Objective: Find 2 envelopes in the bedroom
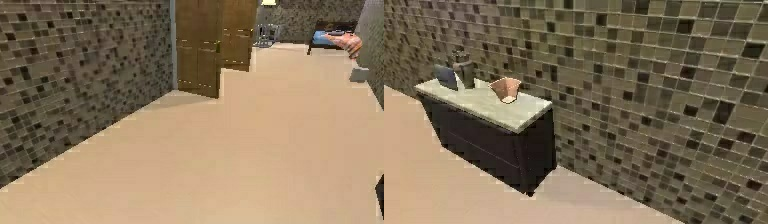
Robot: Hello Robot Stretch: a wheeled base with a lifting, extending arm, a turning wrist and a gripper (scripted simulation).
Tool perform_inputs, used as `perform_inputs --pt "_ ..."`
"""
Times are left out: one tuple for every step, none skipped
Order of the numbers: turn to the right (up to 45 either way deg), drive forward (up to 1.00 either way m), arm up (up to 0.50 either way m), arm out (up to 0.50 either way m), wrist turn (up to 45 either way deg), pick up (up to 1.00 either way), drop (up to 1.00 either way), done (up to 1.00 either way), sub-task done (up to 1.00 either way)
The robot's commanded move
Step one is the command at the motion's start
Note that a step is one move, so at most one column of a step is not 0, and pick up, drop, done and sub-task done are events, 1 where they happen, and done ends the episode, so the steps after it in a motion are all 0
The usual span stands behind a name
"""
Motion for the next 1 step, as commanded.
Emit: perform_inputs --pt "15.0 0.0 0.0 0.0 0.0 0.0 0.0 0.0 0.0"
